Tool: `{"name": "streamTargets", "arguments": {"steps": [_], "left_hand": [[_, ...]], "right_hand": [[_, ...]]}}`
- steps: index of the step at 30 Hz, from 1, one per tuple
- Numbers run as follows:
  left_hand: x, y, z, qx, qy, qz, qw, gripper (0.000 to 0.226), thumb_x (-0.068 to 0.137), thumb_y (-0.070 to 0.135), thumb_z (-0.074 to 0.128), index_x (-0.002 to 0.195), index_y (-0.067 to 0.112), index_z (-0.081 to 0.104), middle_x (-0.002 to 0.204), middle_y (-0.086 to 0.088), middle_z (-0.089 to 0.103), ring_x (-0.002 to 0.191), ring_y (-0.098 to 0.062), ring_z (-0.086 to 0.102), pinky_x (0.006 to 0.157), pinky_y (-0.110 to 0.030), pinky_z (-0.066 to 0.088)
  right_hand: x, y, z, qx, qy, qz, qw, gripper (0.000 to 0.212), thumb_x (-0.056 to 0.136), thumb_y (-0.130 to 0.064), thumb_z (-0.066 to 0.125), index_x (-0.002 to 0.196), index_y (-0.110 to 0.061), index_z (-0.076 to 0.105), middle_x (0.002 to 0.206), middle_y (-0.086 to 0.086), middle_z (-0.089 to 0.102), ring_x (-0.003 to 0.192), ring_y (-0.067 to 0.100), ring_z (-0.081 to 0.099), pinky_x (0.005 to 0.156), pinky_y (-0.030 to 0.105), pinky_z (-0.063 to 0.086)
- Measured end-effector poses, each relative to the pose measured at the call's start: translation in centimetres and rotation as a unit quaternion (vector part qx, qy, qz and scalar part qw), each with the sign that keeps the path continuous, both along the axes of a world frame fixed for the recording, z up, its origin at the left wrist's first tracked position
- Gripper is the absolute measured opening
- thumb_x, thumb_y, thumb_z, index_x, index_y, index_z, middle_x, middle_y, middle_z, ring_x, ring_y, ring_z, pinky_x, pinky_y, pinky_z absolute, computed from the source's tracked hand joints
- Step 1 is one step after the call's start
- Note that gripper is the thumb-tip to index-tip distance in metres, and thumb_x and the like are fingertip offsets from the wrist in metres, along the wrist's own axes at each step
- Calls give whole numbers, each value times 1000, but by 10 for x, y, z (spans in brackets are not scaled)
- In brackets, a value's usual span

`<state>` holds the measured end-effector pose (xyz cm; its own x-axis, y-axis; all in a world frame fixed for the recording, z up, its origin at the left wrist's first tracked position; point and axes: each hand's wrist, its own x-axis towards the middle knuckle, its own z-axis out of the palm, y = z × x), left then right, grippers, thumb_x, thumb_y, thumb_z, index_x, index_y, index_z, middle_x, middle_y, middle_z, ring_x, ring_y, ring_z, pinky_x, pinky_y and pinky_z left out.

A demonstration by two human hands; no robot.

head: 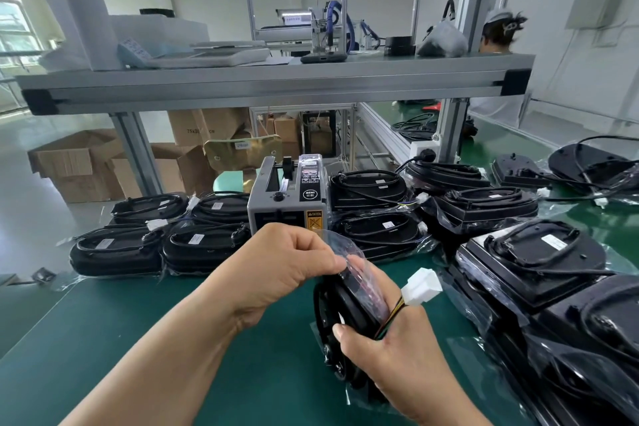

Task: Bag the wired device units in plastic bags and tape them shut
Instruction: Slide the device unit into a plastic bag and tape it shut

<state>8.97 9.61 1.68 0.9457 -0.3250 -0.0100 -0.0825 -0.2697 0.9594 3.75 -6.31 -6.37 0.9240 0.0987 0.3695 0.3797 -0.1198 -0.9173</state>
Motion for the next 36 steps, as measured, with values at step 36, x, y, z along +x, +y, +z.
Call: {"name": "streamTargets", "arguments": {"steps": [36], "left_hand": [[-13,1,-26,0,-32,91,995,16,66,37,72,81,32,66,72,12,58,72,-9,54,78,-39,52]], "right_hand": [[2,5,-5,-41,20,-13,999,66,71,-13,63,123,-53,56,78,12,66,64,38,59,59,56,55]]}}
